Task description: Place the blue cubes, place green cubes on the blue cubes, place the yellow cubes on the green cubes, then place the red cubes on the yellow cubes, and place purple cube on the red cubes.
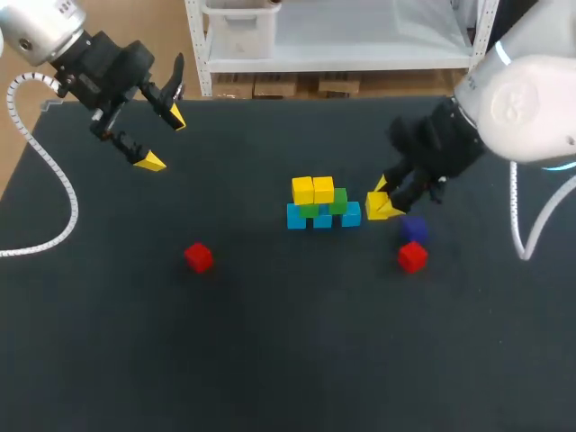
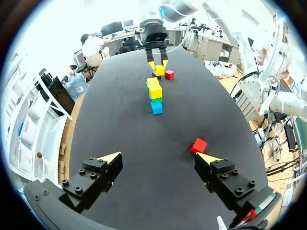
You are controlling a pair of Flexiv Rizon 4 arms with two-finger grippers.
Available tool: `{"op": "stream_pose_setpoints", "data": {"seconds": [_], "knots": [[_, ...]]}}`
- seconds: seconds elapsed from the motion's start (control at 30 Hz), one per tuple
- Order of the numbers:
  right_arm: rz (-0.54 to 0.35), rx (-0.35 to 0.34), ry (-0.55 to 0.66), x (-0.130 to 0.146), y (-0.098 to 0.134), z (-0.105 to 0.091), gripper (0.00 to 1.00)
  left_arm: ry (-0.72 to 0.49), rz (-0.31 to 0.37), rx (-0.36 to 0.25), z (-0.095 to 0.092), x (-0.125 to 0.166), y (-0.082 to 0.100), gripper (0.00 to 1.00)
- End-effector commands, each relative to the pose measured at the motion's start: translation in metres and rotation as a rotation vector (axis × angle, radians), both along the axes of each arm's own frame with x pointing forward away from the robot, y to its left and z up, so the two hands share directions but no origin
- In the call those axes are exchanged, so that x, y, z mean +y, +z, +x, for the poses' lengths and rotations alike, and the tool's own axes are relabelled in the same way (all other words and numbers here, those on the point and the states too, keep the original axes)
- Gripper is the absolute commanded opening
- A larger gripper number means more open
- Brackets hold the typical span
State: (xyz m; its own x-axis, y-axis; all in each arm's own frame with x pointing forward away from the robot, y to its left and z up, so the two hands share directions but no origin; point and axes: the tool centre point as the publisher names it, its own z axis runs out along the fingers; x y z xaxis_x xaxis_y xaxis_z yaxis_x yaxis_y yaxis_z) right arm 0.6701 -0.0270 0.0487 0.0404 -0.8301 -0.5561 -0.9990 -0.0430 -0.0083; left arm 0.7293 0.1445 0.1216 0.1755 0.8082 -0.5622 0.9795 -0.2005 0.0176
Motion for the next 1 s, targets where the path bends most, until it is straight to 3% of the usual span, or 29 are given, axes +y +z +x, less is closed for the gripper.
{"op": "stream_pose_setpoints", "data": {"seconds": [0.03, 0.4, 1.0], "knots": [[-0.016, 0.006, 0.007, 0.007, 0.001, 0.012, 0.00, -0.004, 0.002, 0.003, 0.002, 0.000, 0.000, 1.00], [-0.039, -0.020, -0.017, 0.014, 0.013, 0.033, 0.00, -0.004, 0.002, 0.003, 0.002, 0.000, 0.000, 1.00], [-0.032, -0.017, 0.004, 0.033, 0.013, 0.039, 0.00, -0.004, 0.002, 0.003, 0.002, 0.000, 0.000, 1.00]]}}
